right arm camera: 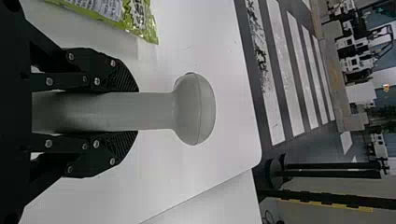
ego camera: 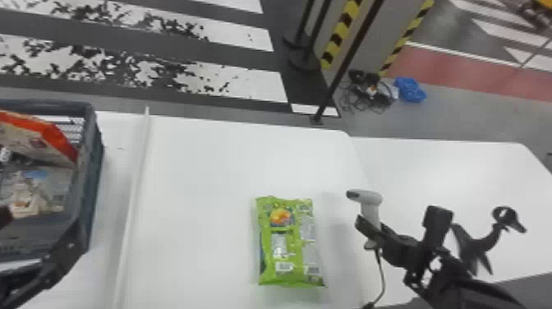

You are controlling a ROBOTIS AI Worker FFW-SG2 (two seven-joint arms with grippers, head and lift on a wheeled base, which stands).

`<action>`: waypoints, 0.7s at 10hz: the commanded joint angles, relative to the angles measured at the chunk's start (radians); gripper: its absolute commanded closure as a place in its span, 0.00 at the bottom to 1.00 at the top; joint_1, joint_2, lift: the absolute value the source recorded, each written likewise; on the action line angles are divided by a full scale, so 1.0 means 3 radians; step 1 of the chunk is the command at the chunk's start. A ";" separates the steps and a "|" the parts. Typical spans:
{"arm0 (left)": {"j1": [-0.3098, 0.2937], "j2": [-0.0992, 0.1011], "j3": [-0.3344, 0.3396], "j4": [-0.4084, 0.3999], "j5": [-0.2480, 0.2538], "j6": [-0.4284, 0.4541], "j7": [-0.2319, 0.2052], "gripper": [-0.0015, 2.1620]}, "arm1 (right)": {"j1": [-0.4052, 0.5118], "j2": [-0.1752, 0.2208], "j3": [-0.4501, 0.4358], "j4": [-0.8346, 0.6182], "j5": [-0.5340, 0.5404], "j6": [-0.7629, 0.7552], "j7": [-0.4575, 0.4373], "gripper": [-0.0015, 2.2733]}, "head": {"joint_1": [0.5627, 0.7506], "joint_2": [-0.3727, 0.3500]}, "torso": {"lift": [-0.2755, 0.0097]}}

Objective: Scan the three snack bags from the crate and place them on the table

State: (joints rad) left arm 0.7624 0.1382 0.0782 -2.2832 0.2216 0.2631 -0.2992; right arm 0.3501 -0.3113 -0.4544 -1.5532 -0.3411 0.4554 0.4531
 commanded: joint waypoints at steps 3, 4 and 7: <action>0.0061 -0.0006 -0.0025 -0.0075 -0.0028 -0.0010 0.0005 0.04 | -0.0543 -0.0138 0.0236 0.0785 0.0345 -0.0047 0.0003 0.96 | 0.70 0.03 | 0.84; 0.0066 -0.0006 -0.0025 -0.0075 -0.0028 -0.0041 0.0005 0.04 | -0.0651 -0.0149 0.0277 0.0933 0.0437 -0.0047 -0.0007 0.95 | 0.70 0.03 | 0.84; 0.0071 -0.0006 -0.0025 -0.0080 -0.0028 -0.0051 0.0000 0.04 | -0.0748 -0.0179 0.0333 0.1077 0.0513 -0.0037 -0.0058 0.62 | 0.70 0.03 | 0.84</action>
State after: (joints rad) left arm 0.7838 0.1370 0.0705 -2.3069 0.2132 0.2478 -0.2991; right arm 0.1265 -0.3644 -0.3537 -1.2310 -0.1869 0.4440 0.4353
